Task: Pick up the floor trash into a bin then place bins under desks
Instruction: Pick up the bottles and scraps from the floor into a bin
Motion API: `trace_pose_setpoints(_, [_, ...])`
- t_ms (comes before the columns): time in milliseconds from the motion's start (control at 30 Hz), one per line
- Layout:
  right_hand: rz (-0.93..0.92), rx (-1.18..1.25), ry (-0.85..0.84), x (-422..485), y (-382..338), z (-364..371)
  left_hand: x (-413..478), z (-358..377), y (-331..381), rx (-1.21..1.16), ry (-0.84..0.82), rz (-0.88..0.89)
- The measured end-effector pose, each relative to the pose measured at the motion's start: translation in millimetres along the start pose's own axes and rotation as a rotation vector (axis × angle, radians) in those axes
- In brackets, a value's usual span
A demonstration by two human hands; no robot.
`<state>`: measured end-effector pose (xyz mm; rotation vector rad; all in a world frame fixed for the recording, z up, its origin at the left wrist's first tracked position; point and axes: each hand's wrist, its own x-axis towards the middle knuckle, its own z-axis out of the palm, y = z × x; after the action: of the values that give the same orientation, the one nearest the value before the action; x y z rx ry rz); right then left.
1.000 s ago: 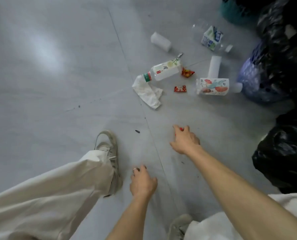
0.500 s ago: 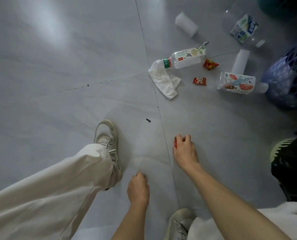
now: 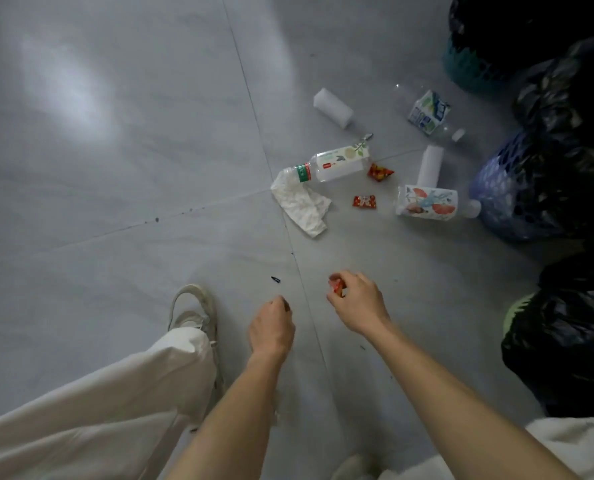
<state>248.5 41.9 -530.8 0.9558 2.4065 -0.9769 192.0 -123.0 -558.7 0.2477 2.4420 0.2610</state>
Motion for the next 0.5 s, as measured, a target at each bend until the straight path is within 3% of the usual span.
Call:
trace_pose_setpoints(133, [-0.024, 0.065, 0.088, 5.7, -9.3, -42.2, 40.3, -31.1, 7.5, 0.043, 0.072, 0.083])
trace_pose_setpoints(500, [-0.058, 0.198, 0.138, 6.4, -18.3, -62.4, 91.6, -30.0, -3.2, 0.268, 0.007, 0.259])
